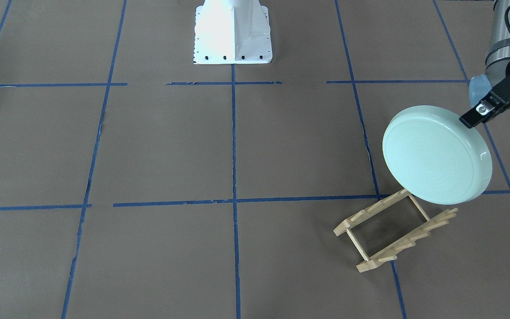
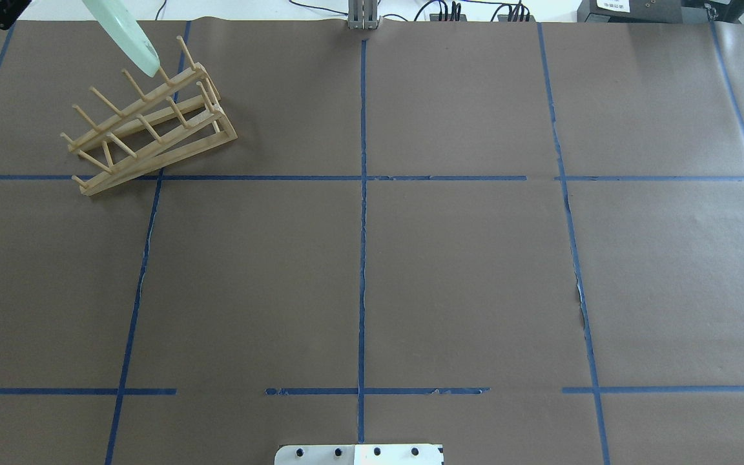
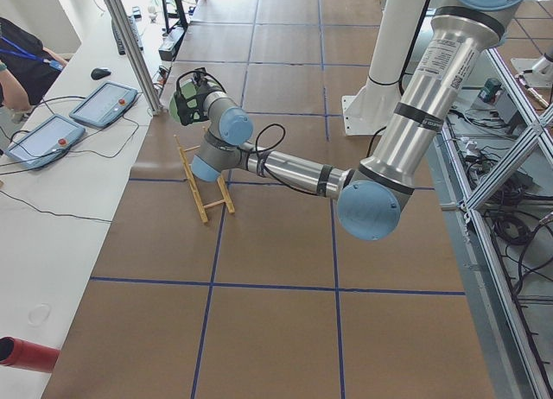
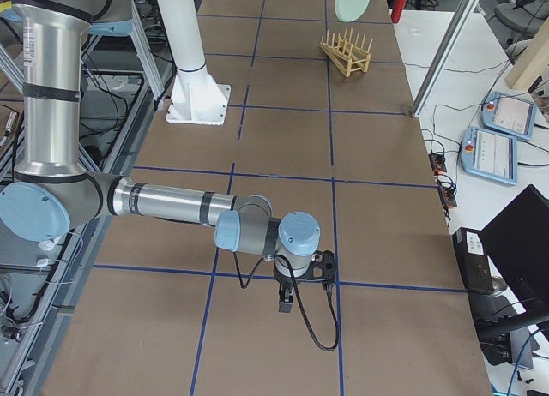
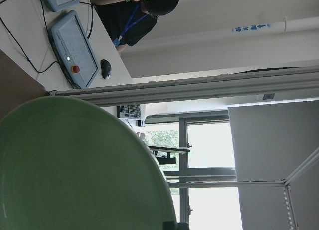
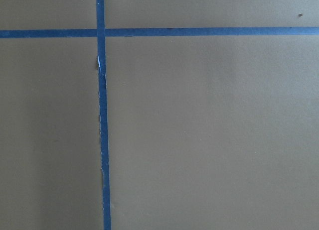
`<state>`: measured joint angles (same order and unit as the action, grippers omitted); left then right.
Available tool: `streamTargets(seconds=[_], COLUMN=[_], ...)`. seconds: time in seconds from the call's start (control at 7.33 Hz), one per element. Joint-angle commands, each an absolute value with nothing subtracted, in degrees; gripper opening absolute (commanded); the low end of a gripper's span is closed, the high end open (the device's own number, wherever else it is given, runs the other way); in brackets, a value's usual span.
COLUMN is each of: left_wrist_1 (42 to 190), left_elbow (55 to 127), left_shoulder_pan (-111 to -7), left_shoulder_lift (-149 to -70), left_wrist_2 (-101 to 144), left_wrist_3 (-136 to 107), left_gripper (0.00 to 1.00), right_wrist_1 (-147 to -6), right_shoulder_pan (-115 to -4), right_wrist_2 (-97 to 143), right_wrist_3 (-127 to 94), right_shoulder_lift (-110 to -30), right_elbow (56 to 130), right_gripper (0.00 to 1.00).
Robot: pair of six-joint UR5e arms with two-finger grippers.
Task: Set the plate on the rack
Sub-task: 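Lower the upright plate with the left gripper between the rack pegs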
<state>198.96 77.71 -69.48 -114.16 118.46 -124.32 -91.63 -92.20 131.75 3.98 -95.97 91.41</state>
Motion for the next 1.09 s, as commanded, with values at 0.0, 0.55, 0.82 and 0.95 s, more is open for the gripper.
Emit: streamTargets(seconds=[0.0, 0.55, 0.82, 0.95], left_wrist_1=[198.9, 198.81, 198.81, 198.81], left_elbow=[73.49, 70.93, 70.23, 69.7], left_shoulder_pan=[-69.17, -65.66, -64.6, -64.43], left_shoulder_lift=[-116.01, -117.24, -117.33, -117.33], left_wrist_2=[117.86, 114.17, 113.03, 113.03], left_wrist_3=[-121.12, -119.88, -117.97, -117.86], left_gripper=[0.0, 0.0, 0.0, 0.0], right_wrist_1=[-91.58, -91.58, -91.58, -91.58], right_shoulder_pan=[-92.2, -92.2, -92.2, -92.2], right_wrist_2=[131.75, 131.75, 131.75, 131.75], right_wrist_3=[4.04, 4.04, 4.04, 3.96], right_shoulder_lift=[-95.98, -95.98, -95.98, -95.98], right_elbow=[91.41, 91.41, 91.41, 91.41], right_gripper=[1.0, 1.0, 1.0, 1.0])
